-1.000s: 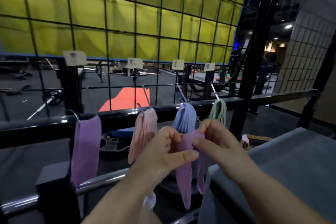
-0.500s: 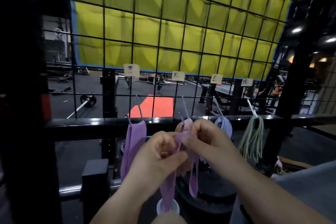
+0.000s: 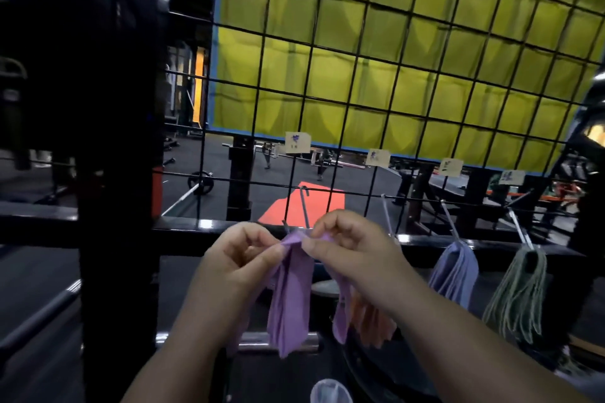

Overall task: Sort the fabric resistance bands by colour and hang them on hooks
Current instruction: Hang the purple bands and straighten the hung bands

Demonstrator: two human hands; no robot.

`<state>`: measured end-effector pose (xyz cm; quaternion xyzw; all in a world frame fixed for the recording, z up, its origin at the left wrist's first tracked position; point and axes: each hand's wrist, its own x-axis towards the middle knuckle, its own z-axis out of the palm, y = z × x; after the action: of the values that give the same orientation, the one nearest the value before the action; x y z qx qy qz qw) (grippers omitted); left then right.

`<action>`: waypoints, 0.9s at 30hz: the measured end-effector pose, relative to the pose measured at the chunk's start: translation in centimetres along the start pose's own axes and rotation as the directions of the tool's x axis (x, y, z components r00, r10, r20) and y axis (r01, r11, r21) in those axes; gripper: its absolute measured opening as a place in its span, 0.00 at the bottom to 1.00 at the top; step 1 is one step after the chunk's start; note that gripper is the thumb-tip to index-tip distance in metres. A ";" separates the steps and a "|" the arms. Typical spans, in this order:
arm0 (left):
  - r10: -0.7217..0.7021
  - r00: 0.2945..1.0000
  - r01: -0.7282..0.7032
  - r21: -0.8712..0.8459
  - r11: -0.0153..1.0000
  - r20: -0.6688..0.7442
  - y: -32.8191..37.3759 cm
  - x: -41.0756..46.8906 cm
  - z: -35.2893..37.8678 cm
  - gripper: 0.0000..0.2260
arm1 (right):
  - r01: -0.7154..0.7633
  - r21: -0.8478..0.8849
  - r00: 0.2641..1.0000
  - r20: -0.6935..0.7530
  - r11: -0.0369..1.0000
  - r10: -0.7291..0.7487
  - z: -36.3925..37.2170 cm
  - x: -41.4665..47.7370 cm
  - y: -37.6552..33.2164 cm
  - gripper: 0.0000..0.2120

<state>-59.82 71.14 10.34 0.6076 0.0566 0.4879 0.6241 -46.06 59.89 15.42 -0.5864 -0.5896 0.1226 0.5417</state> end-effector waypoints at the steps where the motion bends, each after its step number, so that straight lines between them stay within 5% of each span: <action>1: 0.018 0.999 -0.017 0.029 0.999 -0.028 0.2 0.3 -0.2 0.09 | 0.007 -0.010 1.000 -0.001 1.000 -0.007 0.3 0.5 -0.1 0.04; 8: 0.117 0.981 -0.085 0.194 0.977 -0.157 0.0 2.7 -0.2 0.05 | -0.024 -0.001 0.995 -0.101 1.000 0.024 1.8 4.1 0.4 0.05; 16: 0.274 0.940 -0.096 0.612 0.785 -0.205 -1.7 3.6 0.7 0.08 | -0.113 -0.066 0.979 -0.176 0.991 0.100 2.0 5.5 2.7 0.05; 27: 0.257 0.950 -0.052 0.719 0.693 -0.178 -2.2 2.6 1.3 0.08 | -0.136 -0.192 0.978 -0.184 0.972 0.101 1.5 4.4 4.0 0.05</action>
<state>-56.47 72.41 10.25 0.7315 0.2702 0.5566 0.2867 -43.81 65.35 13.92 -0.6814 -0.5135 0.0426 0.5198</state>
